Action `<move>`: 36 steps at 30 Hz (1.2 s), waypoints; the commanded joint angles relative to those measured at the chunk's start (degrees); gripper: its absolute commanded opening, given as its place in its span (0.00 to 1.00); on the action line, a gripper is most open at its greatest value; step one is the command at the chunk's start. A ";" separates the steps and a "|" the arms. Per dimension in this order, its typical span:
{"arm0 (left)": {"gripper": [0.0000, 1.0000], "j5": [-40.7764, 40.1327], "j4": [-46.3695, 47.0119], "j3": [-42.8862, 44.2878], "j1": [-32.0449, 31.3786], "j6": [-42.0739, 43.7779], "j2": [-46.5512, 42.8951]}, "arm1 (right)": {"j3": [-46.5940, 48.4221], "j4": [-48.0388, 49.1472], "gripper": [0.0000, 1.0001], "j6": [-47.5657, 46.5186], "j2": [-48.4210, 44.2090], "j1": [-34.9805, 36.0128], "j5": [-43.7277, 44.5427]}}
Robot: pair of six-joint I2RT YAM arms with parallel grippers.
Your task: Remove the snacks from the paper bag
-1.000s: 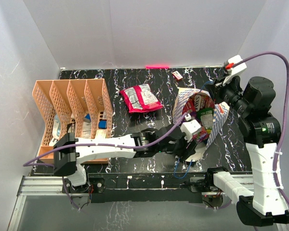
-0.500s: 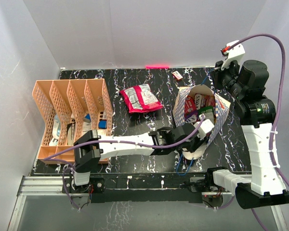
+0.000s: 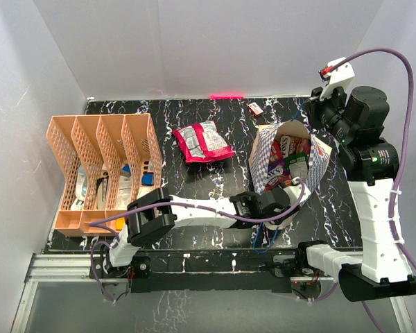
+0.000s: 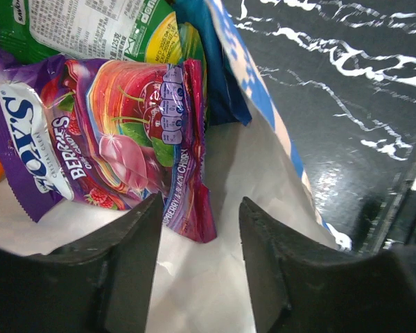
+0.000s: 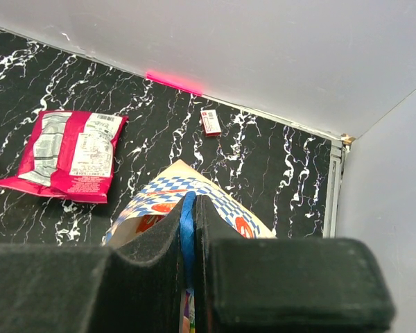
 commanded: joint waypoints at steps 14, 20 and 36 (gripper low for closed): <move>0.35 -16.64 20.48 0.00 0.29 13.55 6.76 | 4.82 3.52 0.07 -0.04 -4.66 0.20 -1.28; 0.00 -13.58 14.12 -1.13 0.35 10.78 -1.40 | 0.64 4.58 0.08 -1.72 -8.24 0.12 -3.31; 0.00 20.46 -14.59 -10.35 0.40 -5.75 -42.21 | -4.06 5.38 0.08 -4.15 -13.17 0.22 -1.34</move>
